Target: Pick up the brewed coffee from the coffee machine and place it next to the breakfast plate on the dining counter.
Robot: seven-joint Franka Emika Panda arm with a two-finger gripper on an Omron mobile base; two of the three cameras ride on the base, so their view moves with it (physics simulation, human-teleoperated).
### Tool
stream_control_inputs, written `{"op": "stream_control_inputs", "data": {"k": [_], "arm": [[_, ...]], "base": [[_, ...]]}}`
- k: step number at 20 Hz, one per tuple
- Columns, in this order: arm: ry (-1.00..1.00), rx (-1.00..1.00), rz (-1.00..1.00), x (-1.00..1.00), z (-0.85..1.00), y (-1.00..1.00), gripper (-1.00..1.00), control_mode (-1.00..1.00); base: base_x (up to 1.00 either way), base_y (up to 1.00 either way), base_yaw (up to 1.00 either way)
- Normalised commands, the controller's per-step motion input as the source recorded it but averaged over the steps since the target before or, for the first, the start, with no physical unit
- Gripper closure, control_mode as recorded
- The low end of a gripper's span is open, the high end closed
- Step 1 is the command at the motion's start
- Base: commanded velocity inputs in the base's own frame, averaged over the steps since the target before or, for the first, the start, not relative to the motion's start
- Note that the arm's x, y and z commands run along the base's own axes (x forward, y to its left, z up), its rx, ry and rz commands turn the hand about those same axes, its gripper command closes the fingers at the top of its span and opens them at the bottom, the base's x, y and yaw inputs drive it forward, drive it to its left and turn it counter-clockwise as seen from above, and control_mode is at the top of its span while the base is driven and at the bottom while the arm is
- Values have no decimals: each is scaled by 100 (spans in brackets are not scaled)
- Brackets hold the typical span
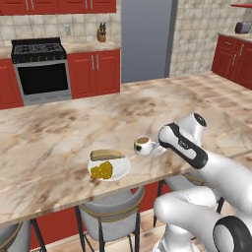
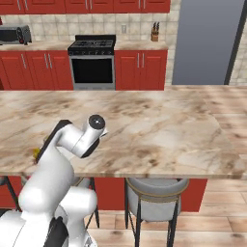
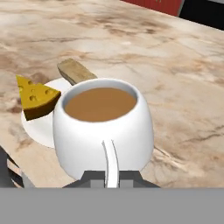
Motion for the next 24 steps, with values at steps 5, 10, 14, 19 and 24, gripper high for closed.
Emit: {"op": "stream_control_inputs", "data": {"k": [5,10,14,19,24], "arm": [[0,0,3,33,-19,-18,100,-100],[0,0,5,35,-30,-8,100,-100],[0,-3,9,37,-42,0,100,-100],[0,-3,10,35,-43,0,100,-100],[0,0,10,29,-33,0,100,-100]], "base": [[0,0,0],[0,0,0],[0,0,0],[0,0,0],[0,0,0]]}}
